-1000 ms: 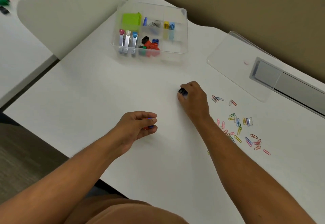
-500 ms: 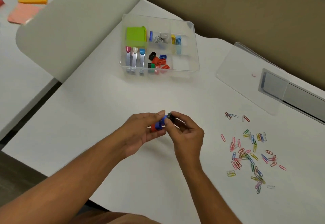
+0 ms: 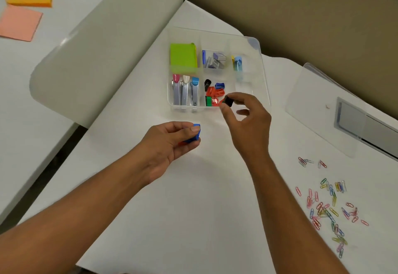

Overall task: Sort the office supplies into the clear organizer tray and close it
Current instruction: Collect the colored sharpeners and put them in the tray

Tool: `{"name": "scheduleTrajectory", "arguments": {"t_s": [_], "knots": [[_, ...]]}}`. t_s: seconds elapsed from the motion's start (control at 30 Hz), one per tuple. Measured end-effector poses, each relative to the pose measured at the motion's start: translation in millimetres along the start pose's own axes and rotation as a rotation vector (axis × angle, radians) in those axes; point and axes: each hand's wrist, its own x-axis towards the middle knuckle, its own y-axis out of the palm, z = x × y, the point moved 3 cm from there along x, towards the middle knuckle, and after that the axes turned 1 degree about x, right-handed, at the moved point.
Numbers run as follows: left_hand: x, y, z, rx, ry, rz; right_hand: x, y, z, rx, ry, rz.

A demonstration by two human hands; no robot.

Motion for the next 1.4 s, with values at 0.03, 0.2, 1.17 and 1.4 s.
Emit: {"name": "scheduleTrajectory", "arguments": {"t_s": [0.03, 0.2, 1.17, 1.4], "knots": [[2, -1, -3, 0.003, 0.004, 0.003, 15, 4, -5, -0.085, 0.002, 0.023], [14, -5, -14, 0.033, 0.006, 0.002, 23, 8, -7, -0.288, 0.059, 0.055], [26, -7, -15, 0.101, -0.019, 0.007, -33, 36, 28, 0.063, 0.154, 0.427], [28, -9, -15, -0.065, 0.003, -0.072, 13, 16, 27, -0.047, 0.084, 0.203]]}}
